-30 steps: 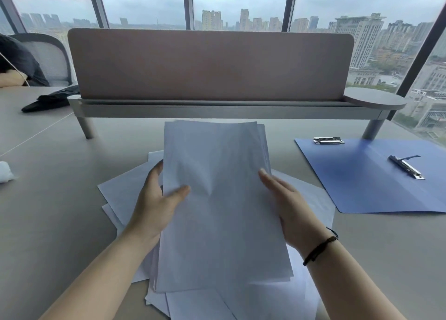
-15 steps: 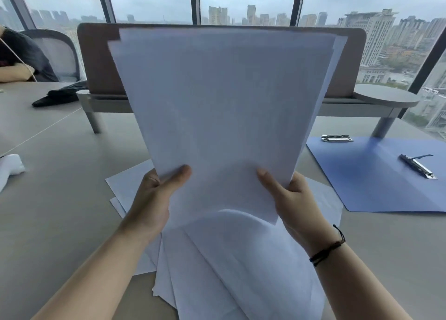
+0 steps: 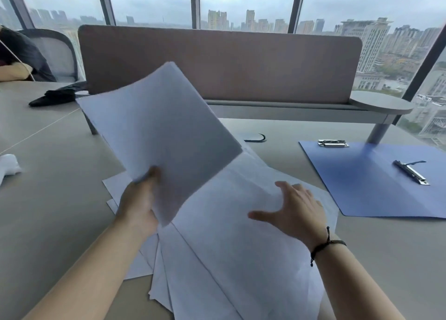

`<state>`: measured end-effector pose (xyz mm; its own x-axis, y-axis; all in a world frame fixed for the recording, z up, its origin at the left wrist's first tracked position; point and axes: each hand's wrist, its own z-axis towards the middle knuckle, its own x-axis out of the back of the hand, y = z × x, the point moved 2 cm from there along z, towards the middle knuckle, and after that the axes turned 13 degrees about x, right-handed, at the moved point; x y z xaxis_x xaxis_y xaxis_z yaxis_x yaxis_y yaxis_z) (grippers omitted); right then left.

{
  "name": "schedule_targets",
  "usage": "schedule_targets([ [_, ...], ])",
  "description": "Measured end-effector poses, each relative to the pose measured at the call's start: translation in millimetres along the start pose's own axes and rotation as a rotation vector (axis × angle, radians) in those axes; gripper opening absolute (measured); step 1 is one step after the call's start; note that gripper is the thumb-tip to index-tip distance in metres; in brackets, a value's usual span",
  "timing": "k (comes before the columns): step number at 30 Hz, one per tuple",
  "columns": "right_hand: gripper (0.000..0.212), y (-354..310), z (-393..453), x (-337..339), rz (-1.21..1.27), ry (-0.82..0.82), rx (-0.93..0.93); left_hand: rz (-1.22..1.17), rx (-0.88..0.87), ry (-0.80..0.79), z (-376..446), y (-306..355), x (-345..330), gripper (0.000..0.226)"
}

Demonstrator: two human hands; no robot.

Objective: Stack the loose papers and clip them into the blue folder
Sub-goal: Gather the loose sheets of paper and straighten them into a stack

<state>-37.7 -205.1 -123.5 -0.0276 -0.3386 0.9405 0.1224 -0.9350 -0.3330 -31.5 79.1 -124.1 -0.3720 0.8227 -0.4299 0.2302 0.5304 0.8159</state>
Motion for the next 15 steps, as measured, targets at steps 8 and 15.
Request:
schedule_targets([
  [8, 0.106, 2, 12, 2, -0.12, -0.083, -0.05, -0.115, 0.144, -0.061, 1, -3, 0, 0.019],
  [15, 0.072, -2, 9, 11, -0.022, 0.053, -0.02, -0.036, 0.12, -0.038, 7, -5, 4, 0.011],
])
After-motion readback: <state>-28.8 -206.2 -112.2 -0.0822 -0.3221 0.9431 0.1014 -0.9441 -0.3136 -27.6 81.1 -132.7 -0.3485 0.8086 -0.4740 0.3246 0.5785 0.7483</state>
